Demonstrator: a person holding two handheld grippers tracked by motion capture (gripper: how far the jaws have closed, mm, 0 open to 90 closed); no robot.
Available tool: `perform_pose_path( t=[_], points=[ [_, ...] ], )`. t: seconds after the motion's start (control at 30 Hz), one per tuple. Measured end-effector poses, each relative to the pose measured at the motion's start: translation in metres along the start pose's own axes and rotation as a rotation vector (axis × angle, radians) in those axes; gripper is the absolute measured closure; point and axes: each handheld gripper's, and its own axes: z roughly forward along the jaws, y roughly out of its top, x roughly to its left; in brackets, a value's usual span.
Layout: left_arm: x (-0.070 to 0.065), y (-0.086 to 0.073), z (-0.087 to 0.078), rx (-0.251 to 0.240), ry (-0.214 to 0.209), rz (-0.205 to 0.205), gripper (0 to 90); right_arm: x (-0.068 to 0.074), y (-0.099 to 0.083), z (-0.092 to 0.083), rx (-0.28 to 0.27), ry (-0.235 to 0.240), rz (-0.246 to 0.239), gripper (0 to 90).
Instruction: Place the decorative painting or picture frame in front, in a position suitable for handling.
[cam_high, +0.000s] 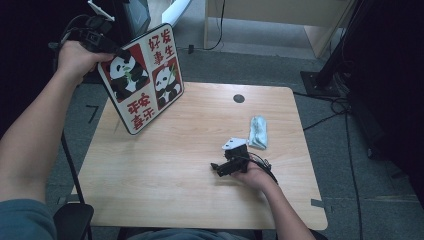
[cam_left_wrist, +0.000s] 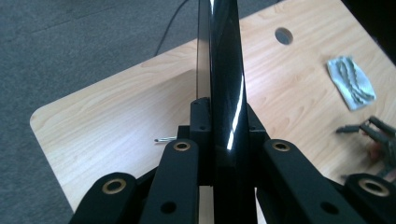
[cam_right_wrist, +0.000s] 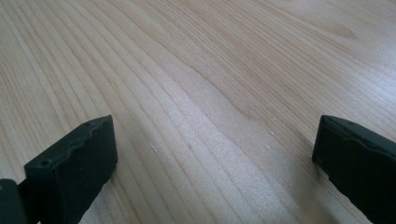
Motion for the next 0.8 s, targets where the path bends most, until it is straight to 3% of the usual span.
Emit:
perform_pose_path(
  t=[0.13, 0.3, 0.33, 0.37, 0.4, 0.53, 0.73, 0.8],
  points=[
    [-0.020, -0.009, -0.018, -0.023, -0.029, 0.038, 81.8, 0.000, 0.000, 0.000, 0.001, 0.001, 0.002, 0.1],
    [-0.036, -0.020, -0.028, -0.047, -0.069, 0.036, 81.8, 0.000, 0.000, 0.000, 0.001, -0.001, -0.001, 0.1],
    [-0.045, -0.025, -0.030, -0.054, -0.084, 0.040, 81.8, 0.000, 0.000, 0.000, 0.001, -0.001, 0.000, 0.1],
    [-0.045, -0.025, -0.030, -0.054, -0.084, 0.040, 81.8, 0.000, 0.000, 0.000, 0.001, -0.001, -0.001, 0.1],
    [-0.056, -0.030, -0.031, -0.057, -0.093, 0.055, 81.8, 0.000, 0.000, 0.000, 0.001, -0.001, 0.000, 0.1],
    [-0.078, -0.039, -0.032, -0.060, -0.116, 0.093, 81.7, 0.000, 0.000, 0.000, 0.002, -0.001, 0.001, 0.1],
    [-0.096, -0.048, -0.030, -0.043, -0.159, 0.108, 81.7, 0.000, 0.000, 0.000, 0.000, -0.001, -0.001, 0.1],
    [-0.107, -0.054, -0.028, -0.026, -0.170, 0.132, 81.8, 0.000, 0.000, 0.000, 0.000, 0.000, 0.000, 0.1]
  ],
)
